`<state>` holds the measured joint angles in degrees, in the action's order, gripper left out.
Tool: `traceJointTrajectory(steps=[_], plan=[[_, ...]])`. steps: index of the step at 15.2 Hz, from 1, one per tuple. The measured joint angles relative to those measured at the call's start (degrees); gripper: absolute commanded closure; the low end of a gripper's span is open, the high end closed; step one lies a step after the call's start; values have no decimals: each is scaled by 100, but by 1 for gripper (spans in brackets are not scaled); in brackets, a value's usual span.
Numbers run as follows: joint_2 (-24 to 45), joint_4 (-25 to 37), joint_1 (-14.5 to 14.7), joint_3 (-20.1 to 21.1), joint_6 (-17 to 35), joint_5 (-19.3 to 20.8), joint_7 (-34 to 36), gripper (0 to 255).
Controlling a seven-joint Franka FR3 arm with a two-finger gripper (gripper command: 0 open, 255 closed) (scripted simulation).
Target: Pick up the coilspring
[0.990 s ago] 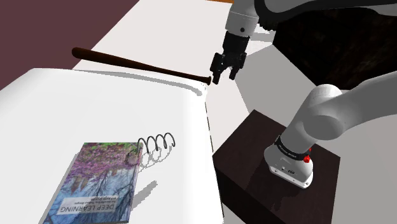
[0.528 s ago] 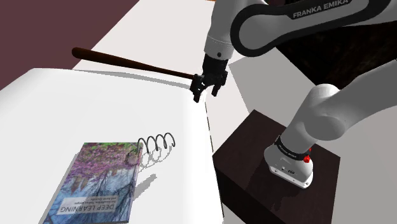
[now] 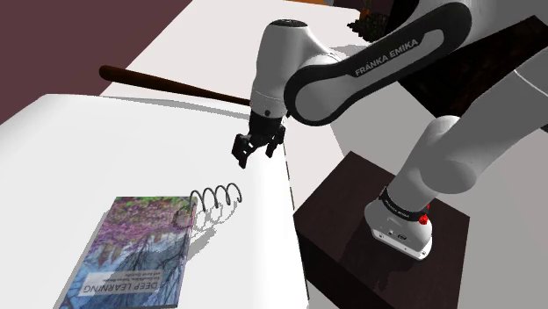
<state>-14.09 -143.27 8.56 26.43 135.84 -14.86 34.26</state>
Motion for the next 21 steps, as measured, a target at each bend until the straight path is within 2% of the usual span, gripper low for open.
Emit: traceJointTrajectory(steps=[2,7,15,16,21], plan=[[432,122,-29,200,358,237,308,0],[1593,610,-13,521,1049,1257,1355,0],[2262,624,95,398,1638,1944,1872,0],[2294,626,108,389,1665,1978,1901,255],[2335,637,127,382,1693,2019,1936,255]])
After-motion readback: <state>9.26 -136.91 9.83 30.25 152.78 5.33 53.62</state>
